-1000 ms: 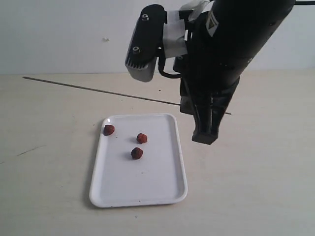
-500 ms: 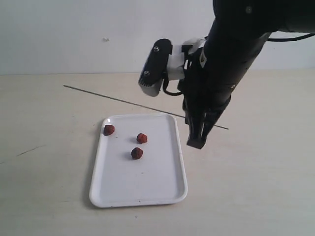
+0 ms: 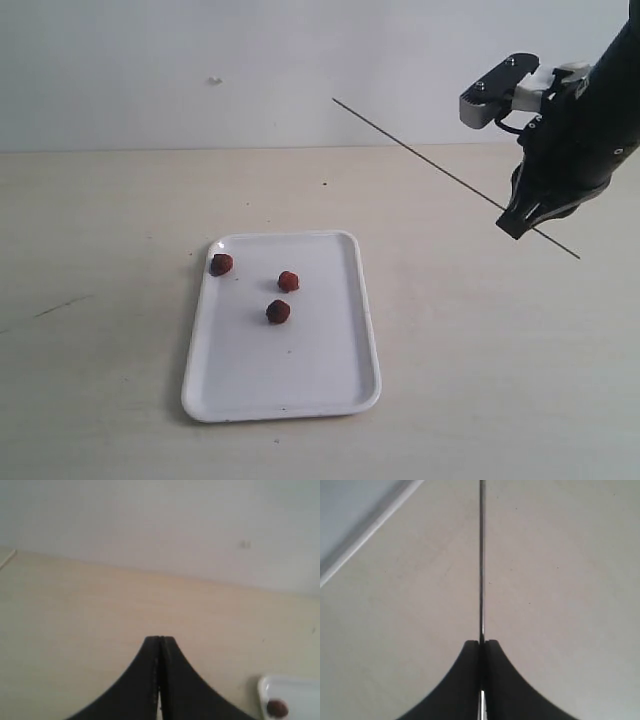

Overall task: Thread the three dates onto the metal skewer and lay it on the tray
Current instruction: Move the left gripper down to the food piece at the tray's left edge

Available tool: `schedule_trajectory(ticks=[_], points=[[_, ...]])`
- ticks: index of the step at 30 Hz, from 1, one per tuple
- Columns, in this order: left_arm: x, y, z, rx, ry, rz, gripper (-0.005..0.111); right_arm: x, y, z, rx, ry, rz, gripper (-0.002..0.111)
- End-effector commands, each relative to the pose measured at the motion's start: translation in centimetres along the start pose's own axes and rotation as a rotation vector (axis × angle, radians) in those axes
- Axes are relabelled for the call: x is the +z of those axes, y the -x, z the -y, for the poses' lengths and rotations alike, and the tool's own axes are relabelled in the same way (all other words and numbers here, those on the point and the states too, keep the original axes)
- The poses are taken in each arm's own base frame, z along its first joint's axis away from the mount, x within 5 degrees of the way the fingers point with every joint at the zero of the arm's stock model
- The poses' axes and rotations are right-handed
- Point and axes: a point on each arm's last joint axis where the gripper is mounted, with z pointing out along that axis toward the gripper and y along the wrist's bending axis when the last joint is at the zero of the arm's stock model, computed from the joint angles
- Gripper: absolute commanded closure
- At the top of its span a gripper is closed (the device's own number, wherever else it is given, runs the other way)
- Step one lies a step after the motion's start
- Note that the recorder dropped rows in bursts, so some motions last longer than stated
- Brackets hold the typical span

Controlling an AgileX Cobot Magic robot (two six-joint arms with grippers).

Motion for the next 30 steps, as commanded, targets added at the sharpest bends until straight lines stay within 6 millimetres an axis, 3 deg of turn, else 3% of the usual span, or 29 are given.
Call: schedule_trajectory(ticks=[1,8,13,21,25,30], points=[[5.1,0.2,4.8,0.315,-0.028,-0.305,0.107,0.0,0.4,-0.2,-0.039,0.032,0.056,0.108],[9.7,-0.8,11.8,0.534,-0.19,-0.526,0.107,0.1,0.3,-0.2,-0.04,0.035,0.055,0.108],[12.7,-2.4,14.9,0.815,-0.312,-0.613,0.103,1.3,0.3,-0.2,-0.053,0.06,0.033,0.108],[16.0,-5.4,16.0,1.21,-0.463,-0.663,0.052,3.4,0.2,-0.2,-0.029,0.11,-0.007,0.108],[16.7,-7.4,16.3,1.459,-0.582,-0.705,0.048,3.1,0.8,-0.3,0.007,0.129,0.038,0.108],[17.6,-9.5,17.3,1.582,-0.647,-0.7,0.048,2.5,1.7,-0.2,0.043,0.134,0.1,0.108]])
